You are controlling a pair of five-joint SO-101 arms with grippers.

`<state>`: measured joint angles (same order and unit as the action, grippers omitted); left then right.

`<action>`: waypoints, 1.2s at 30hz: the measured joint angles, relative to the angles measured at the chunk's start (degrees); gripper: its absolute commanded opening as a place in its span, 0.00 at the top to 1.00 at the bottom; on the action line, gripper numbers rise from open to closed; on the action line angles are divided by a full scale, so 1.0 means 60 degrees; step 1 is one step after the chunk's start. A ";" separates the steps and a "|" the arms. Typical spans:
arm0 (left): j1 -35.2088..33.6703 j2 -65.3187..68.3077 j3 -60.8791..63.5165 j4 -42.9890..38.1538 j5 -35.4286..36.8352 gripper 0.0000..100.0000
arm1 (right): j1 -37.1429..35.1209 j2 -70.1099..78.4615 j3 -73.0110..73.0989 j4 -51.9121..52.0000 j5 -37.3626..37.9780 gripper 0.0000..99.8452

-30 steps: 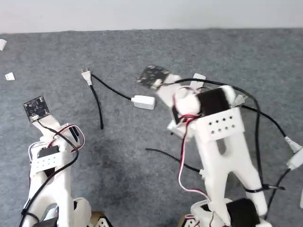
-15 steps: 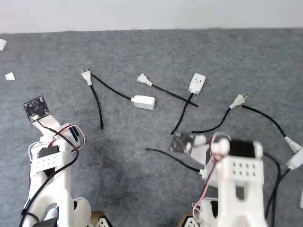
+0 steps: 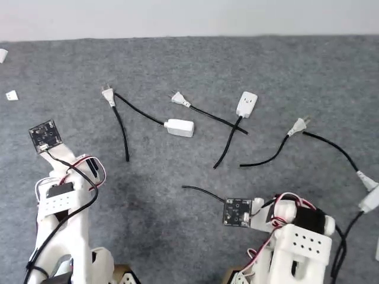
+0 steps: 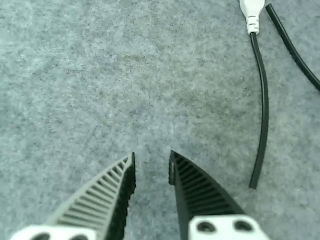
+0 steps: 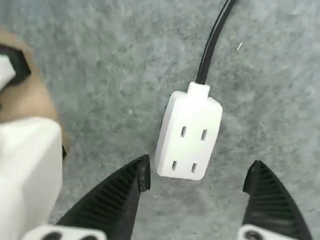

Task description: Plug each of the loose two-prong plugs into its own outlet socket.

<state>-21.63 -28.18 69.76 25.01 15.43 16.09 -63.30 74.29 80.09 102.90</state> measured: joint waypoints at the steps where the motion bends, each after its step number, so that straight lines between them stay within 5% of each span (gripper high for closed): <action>1: 0.0000 0.0000 0.0000 0.0000 0.0000 0.90 | 0.0088 0.0000 0.0117 -0.0147 0.0190 0.70; 19: 0.0000 0.0000 0.0000 0.0000 0.0000 0.90 | 0.0337 -0.0015 0.1685 -0.2330 0.1905 0.70; 25: 0.0000 0.0000 0.0000 0.0000 0.0000 0.90 | 0.0103 -0.0015 0.1773 -0.2418 0.1861 0.81; 31: 0.0000 0.0000 0.0000 0.0000 0.0000 0.90 | -0.1026 -0.0015 0.1905 -0.2505 -0.0938 0.85; 36: 0.0000 0.0000 0.0000 0.0000 0.0000 0.90 | -0.1817 -0.0015 0.1919 -0.2696 -0.3165 0.98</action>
<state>-21.63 -28.18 69.76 25.01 15.43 5.19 -63.38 85.80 63.91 83.91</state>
